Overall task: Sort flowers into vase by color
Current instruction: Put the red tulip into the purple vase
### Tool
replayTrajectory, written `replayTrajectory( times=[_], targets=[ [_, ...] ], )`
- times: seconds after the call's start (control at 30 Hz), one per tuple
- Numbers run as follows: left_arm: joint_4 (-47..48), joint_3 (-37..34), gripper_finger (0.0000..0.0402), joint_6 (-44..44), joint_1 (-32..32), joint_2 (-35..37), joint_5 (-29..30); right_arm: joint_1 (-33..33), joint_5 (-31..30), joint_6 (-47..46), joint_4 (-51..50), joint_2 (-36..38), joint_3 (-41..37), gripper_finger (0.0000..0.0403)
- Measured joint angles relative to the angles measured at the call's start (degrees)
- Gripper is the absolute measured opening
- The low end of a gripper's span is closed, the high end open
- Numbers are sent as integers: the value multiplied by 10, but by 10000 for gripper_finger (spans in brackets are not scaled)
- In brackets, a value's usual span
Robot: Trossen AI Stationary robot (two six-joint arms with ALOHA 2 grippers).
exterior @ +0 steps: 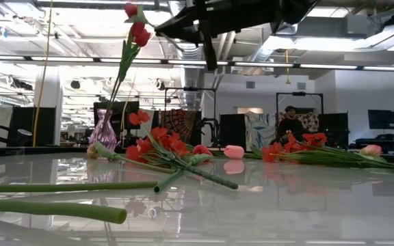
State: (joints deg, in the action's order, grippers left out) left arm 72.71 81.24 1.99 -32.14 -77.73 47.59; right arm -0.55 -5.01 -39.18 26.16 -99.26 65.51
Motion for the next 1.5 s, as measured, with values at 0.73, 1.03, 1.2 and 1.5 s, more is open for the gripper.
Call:
replayTrajectory(
  times=[0.73,1.03,1.2,1.5],
  targets=[
    [-1045,-645,171,-152,41,443,-130,-34,-30,86,114,0,-1,26],
    [-1088,-621,209,-146,103,351,-184,-48,-35,99,125,0,-1,26],
    [-1134,-598,259,-152,150,296,-254,-57,-39,119,125,0,-1,26],
    [-1133,-559,288,-152,199,232,-314,-66,-40,133,121,0,-1,26]
  ],
)
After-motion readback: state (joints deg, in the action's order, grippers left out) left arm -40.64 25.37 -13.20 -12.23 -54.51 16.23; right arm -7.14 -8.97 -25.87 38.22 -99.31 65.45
